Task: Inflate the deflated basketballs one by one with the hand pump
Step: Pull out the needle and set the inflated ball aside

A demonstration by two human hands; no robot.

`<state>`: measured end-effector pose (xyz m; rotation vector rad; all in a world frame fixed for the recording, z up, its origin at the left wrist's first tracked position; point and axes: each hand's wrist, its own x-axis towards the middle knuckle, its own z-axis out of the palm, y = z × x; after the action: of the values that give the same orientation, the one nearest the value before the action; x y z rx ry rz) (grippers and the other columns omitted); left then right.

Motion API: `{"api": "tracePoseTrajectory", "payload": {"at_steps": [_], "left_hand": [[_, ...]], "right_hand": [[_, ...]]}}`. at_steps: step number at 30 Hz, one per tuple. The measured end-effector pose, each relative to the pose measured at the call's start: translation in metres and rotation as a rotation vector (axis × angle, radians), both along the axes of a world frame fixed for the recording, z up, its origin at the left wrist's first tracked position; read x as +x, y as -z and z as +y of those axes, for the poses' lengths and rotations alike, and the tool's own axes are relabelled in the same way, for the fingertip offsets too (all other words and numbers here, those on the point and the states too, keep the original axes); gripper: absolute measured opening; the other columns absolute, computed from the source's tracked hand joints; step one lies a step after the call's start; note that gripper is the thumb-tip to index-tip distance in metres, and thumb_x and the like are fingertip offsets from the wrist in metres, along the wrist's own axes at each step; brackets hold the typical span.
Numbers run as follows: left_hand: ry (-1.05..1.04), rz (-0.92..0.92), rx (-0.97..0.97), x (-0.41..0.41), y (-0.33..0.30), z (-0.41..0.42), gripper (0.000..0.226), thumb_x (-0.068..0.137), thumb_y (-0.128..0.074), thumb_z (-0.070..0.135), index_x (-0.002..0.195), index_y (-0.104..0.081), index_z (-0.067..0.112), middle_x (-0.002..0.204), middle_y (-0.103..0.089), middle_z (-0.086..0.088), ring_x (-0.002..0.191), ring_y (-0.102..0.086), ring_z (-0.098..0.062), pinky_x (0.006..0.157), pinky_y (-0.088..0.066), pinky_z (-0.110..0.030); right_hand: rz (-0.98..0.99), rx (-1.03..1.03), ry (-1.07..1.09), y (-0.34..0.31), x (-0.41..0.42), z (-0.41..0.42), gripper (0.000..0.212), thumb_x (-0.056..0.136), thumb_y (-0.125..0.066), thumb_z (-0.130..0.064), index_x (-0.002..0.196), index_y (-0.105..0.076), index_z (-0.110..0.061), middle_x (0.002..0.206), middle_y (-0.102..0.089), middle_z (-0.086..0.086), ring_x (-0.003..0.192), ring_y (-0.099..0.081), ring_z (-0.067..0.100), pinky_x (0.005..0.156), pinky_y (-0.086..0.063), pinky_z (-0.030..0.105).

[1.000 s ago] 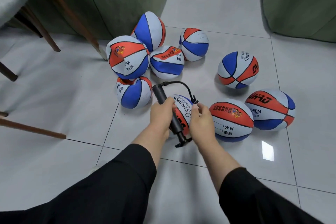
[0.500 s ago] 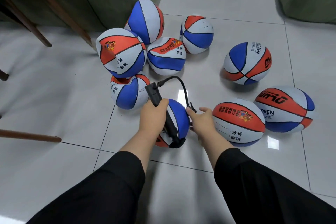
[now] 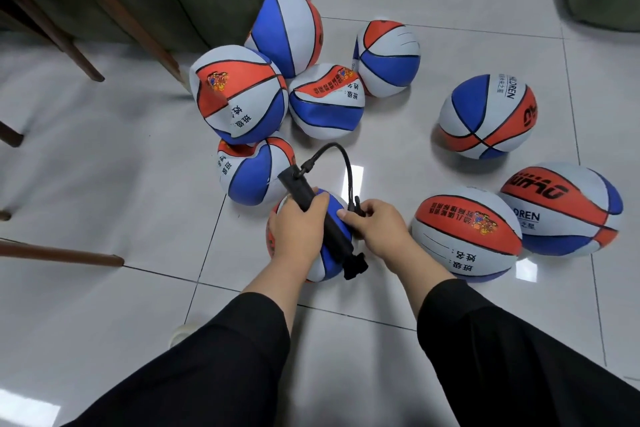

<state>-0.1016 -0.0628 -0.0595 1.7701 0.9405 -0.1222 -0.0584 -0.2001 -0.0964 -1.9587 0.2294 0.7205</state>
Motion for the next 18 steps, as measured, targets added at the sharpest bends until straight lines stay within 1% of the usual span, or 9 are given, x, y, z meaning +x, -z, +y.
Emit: {"api": "tracePoseTrajectory", "payload": {"at_steps": [1, 3, 6, 8, 9, 12, 14, 16, 18], "left_hand": [[-0.005, -0.001, -0.011, -0.001, -0.001, 0.002, 0.025, 0.069, -0.052, 0.07, 0.087, -0.067, 0.062, 0.091, -0.074, 0.011, 0.104, -0.067, -0.021, 0.095, -0.055, -0.054], [-0.012, 0.0, -0.034, -0.004, -0.004, 0.005, 0.027, 0.068, -0.052, 0.068, 0.086, -0.069, 0.059, 0.093, -0.074, 0.008, 0.098, -0.069, -0.022, 0.09, -0.058, -0.056], [-0.014, -0.014, -0.058, -0.005, -0.01, 0.007, 0.026, 0.07, -0.054, 0.061, 0.087, -0.07, 0.049, 0.097, -0.074, 0.005, 0.094, -0.069, -0.021, 0.091, -0.058, -0.053], [-0.017, -0.028, -0.08, -0.005, -0.013, 0.009, 0.022, 0.074, -0.056, 0.053, 0.089, -0.07, 0.045, 0.098, -0.073, 0.005, 0.095, -0.069, -0.02, 0.096, -0.056, -0.048], [-0.013, -0.032, -0.088, -0.006, -0.013, 0.01, 0.022, 0.074, -0.056, 0.052, 0.089, -0.07, 0.045, 0.1, -0.073, 0.005, 0.097, -0.069, -0.019, 0.097, -0.055, -0.047], [0.006, -0.034, -0.096, -0.009, -0.01, 0.01, 0.032, 0.066, -0.055, 0.059, 0.092, -0.071, 0.048, 0.106, -0.073, 0.004, 0.101, -0.068, -0.019, 0.098, -0.055, -0.048], [0.015, -0.035, -0.103, -0.011, -0.007, 0.01, 0.036, 0.064, -0.053, 0.06, 0.093, -0.072, 0.05, 0.108, -0.073, 0.006, 0.104, -0.067, -0.019, 0.099, -0.055, -0.049], [0.017, -0.044, -0.112, -0.012, -0.007, 0.011, 0.033, 0.071, -0.057, 0.054, 0.099, -0.074, 0.045, 0.109, -0.073, 0.005, 0.104, -0.067, -0.019, 0.1, -0.055, -0.046], [0.015, -0.056, -0.132, -0.014, -0.006, 0.013, 0.03, 0.083, -0.062, 0.043, 0.109, -0.076, 0.038, 0.111, -0.073, 0.0, 0.1, -0.068, -0.018, 0.097, -0.057, -0.041]], "right_hand": [[0.018, 0.006, -0.037, -0.001, 0.003, -0.001, 0.04, 0.085, -0.08, -0.041, 0.074, -0.055, -0.012, 0.07, -0.064, 0.003, 0.068, -0.059, 0.022, 0.07, -0.052, 0.037], [0.025, -0.013, -0.107, -0.005, 0.006, -0.003, 0.042, 0.084, -0.081, -0.039, 0.069, -0.05, -0.014, 0.064, -0.064, 0.003, 0.067, -0.061, 0.023, 0.07, -0.053, 0.039], [0.001, -0.048, -0.133, -0.008, 0.005, 0.0, 0.041, 0.087, -0.078, -0.038, 0.071, -0.049, -0.014, 0.073, -0.071, 0.013, 0.07, -0.065, 0.028, 0.071, -0.054, 0.04], [-0.017, -0.044, -0.112, -0.008, 0.003, 0.001, 0.039, 0.088, -0.076, -0.036, 0.073, -0.048, -0.014, 0.08, -0.074, 0.016, 0.077, -0.069, 0.037, 0.076, -0.057, 0.044], [-0.022, -0.036, -0.101, -0.008, 0.002, 0.0, 0.038, 0.088, -0.076, -0.034, 0.074, -0.046, -0.015, 0.08, -0.074, 0.016, 0.082, -0.07, 0.039, 0.079, -0.057, 0.046], [-0.011, -0.006, -0.083, -0.008, 0.001, -0.004, 0.038, 0.087, -0.076, -0.027, 0.072, -0.043, -0.015, 0.071, -0.072, 0.012, 0.085, -0.071, 0.04, 0.082, -0.057, 0.05], [0.001, 0.01, -0.065, -0.008, -0.002, -0.005, 0.036, 0.082, -0.076, -0.027, 0.071, -0.043, -0.015, 0.067, -0.069, 0.01, 0.084, -0.071, 0.041, 0.082, -0.057, 0.053], [0.019, 0.039, -0.041, -0.008, -0.006, -0.006, 0.034, 0.073, -0.074, -0.034, 0.071, -0.045, -0.016, 0.068, -0.066, 0.01, 0.077, -0.07, 0.039, 0.083, -0.056, 0.057], [0.034, 0.075, -0.025, -0.005, -0.009, -0.008, 0.037, 0.065, -0.071, -0.042, 0.071, -0.045, -0.017, 0.067, -0.06, 0.007, 0.07, -0.063, 0.028, 0.082, -0.056, 0.058]]}}
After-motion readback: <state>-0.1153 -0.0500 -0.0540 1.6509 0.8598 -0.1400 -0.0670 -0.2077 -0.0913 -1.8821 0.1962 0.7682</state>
